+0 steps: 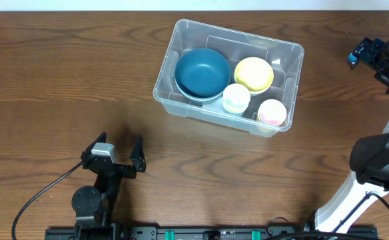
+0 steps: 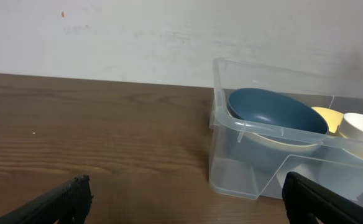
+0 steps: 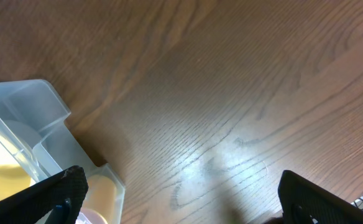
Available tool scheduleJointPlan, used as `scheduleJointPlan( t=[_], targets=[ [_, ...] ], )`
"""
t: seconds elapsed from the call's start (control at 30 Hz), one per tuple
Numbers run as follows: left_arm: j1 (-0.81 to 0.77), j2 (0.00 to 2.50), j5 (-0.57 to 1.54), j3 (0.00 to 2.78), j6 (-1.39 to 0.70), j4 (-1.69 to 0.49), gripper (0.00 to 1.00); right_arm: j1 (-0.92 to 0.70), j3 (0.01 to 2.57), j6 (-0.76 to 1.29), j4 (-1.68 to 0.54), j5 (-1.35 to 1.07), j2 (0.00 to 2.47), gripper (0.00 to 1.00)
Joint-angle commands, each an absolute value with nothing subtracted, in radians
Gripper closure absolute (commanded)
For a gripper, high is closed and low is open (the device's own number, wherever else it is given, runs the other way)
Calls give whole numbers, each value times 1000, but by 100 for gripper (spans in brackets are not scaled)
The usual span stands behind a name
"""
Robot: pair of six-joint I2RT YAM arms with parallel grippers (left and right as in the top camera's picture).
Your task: Pack container
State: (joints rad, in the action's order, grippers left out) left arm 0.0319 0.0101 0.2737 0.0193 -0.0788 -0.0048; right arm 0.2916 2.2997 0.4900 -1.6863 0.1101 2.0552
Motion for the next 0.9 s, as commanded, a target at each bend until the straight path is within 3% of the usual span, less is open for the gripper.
scheduleJointPlan(
  t=[0.0, 0.6, 0.87],
  targets=[
    [36, 4, 276, 4, -87, -46, 2, 292, 2299, 501, -1687, 123, 2061, 1],
    [36, 4, 276, 4, -87, -46, 2, 294, 2299, 501, -1686, 123, 2053, 1],
    [36, 4, 276, 4, -87, -46, 2, 238, 2298, 501, -1687, 124, 1842, 1]
  ],
)
